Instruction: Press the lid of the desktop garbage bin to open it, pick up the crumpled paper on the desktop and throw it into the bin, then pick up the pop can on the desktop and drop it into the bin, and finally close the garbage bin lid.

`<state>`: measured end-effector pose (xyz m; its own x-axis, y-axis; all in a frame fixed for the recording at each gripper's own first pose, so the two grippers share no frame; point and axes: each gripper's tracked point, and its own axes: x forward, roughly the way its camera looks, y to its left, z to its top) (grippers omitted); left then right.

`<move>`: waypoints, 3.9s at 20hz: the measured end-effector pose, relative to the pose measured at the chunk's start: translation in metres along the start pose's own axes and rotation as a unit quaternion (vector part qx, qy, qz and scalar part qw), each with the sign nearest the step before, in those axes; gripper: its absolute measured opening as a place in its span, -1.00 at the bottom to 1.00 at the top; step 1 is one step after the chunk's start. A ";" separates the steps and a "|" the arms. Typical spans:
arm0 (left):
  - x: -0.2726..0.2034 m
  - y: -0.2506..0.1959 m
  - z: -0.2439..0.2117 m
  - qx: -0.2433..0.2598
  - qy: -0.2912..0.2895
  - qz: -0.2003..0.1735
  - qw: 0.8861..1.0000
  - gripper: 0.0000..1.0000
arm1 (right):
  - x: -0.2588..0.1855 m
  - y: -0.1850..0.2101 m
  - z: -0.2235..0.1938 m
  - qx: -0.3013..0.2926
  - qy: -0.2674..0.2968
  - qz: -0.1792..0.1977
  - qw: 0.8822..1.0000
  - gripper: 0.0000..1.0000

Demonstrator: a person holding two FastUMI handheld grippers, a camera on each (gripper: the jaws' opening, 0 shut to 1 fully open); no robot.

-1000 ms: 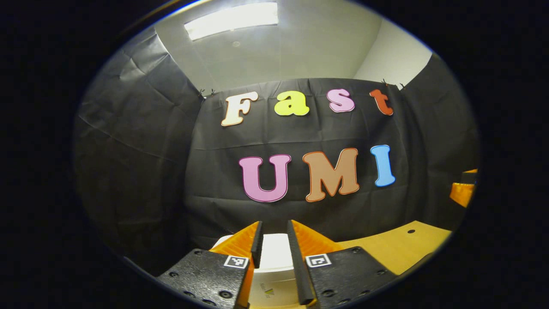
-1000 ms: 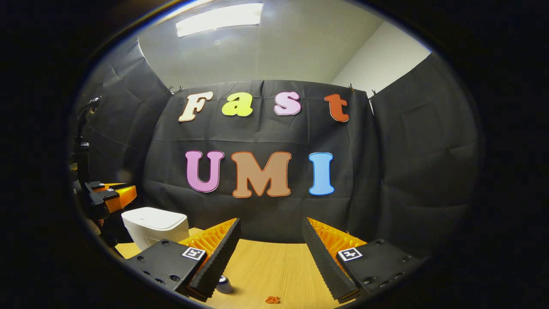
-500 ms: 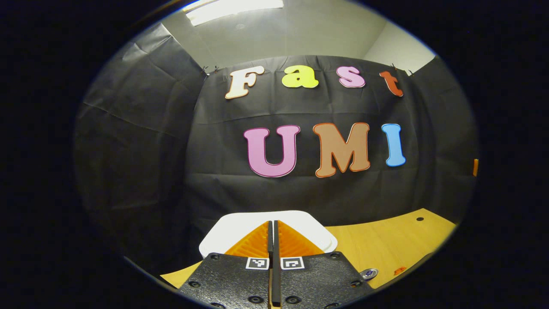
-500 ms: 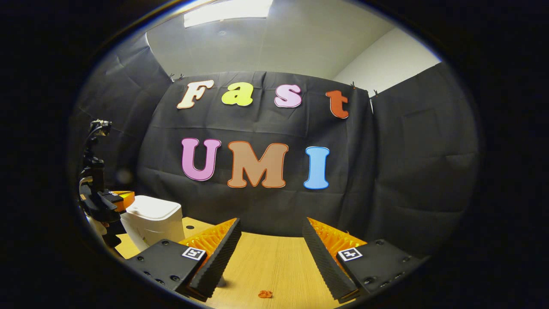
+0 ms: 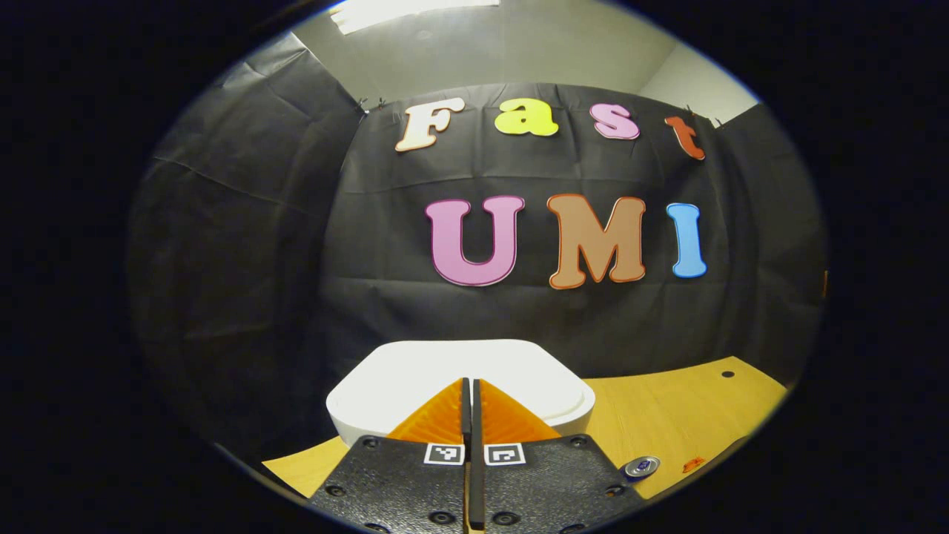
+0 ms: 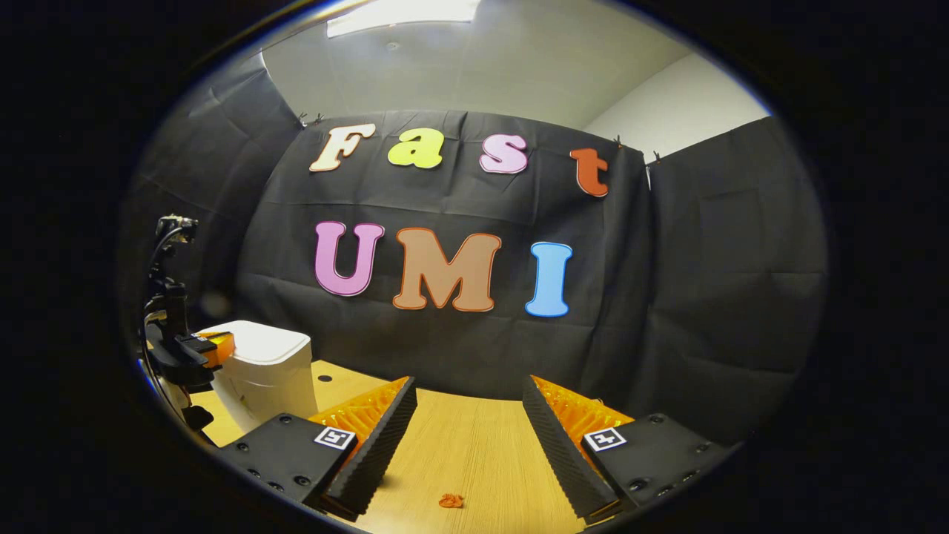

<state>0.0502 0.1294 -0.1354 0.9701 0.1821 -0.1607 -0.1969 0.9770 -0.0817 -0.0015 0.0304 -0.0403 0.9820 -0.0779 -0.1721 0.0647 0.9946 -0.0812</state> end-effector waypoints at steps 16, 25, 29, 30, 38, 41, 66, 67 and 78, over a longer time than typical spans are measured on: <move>0.005 0.004 0.044 -0.013 -0.027 0.013 0.999 -1.00 | 0.011 0.021 -0.032 -0.013 0.022 0.046 0.999 1.00; -0.021 -0.008 0.111 -0.014 -0.087 0.008 0.996 -1.00 | 0.029 0.010 -0.086 0.002 0.072 0.063 0.995 0.93; -0.041 -0.019 0.115 -0.003 -0.090 0.000 0.996 -1.00 | 0.041 0.018 -0.128 0.012 0.120 0.102 0.987 0.93; -0.045 -0.022 0.114 -0.002 -0.089 -0.002 0.996 -1.00 | 0.044 0.019 -0.141 0.018 0.141 0.113 0.983 0.93; -0.068 -0.036 0.092 -0.004 -0.061 -0.010 0.998 -0.72 | 0.055 0.022 -0.221 0.024 0.242 0.151 0.958 0.94; -0.071 -0.037 0.091 0.000 -0.059 -0.004 0.998 0.03 | 0.065 0.027 -0.241 0.010 0.269 0.168 0.948 0.94; -0.097 0.017 0.092 0.076 -0.047 0.098 0.991 0.99 | 0.093 0.039 -0.354 -0.022 0.447 0.201 0.871 0.05; -0.097 0.016 0.091 0.075 -0.046 0.095 0.992 0.99 | 0.094 0.039 -0.353 -0.022 0.448 0.199 0.871 -0.07; -0.096 0.022 0.084 0.069 -0.041 0.075 0.994 0.89 | 0.123 0.051 -0.235 -0.009 0.354 0.215 0.910 -0.46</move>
<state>-0.0351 0.1423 -0.0393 0.9407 0.3298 -0.0794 -0.3245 0.9430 0.0736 0.0808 0.0550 -0.2967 0.5556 0.2867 -0.7805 -0.3071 0.9430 0.1277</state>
